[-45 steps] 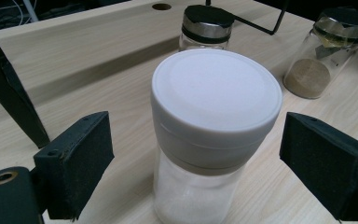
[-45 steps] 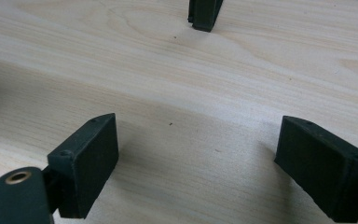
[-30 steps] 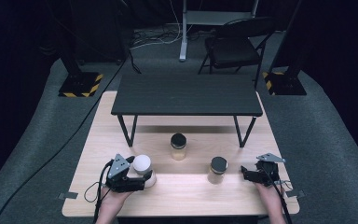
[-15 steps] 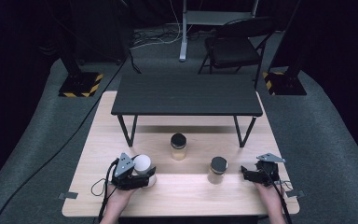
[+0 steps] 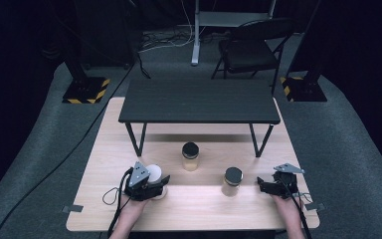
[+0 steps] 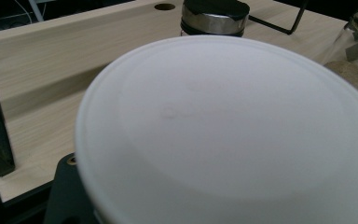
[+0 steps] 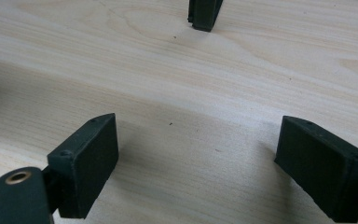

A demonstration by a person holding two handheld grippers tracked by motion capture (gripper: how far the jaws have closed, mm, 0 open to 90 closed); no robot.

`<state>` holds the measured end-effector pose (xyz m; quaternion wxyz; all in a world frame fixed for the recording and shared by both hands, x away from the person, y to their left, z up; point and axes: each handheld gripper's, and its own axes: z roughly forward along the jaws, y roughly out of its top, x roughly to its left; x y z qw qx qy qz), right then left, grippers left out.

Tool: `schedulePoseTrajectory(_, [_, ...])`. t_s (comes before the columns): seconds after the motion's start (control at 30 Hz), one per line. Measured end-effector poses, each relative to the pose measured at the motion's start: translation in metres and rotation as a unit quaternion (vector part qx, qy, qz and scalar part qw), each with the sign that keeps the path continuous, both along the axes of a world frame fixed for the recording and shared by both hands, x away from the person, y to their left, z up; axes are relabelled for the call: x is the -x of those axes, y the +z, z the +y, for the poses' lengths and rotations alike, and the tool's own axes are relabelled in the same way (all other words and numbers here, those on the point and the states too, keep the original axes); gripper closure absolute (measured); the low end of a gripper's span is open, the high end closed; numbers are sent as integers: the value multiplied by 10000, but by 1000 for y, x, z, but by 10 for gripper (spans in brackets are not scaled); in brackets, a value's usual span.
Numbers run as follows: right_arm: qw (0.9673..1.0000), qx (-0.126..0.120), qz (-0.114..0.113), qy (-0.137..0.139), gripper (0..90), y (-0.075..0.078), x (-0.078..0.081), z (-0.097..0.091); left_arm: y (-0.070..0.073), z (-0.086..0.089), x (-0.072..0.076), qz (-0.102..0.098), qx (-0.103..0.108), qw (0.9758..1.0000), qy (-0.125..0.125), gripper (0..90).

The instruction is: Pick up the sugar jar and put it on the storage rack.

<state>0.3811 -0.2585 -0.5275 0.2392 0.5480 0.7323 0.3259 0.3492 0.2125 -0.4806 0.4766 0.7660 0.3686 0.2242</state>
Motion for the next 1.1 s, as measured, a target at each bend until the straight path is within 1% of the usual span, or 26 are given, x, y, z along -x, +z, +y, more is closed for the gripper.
schedulePoseTrajectory(0.1, [10000,0,1,2,120,0,0,0,1,-1,0,12,-20,10000,30,363])
schedulePoseTrajectory(0.23, [10000,-2,3,6,119,0,0,0,3,-1,0,54,44,10000,12,363])
schedulePoseTrajectory(0.43, [10000,-2,5,7,119,0,0,0,13,-1,0,7,118,9999,-24,363])
schedulePoseTrajectory(0.6, [10000,-2,5,8,118,0,0,0,22,0,1,-48,109,9999,-47,363])
schedulePoseTrajectory(0.73, [10000,-2,5,8,118,0,0,0,28,1,-1,-41,122,9999,-41,363])
schedulePoseTrajectory(1.1, [10000,-3,5,11,118,0,0,0,43,-2,-5,-80,58,9999,-120,363])
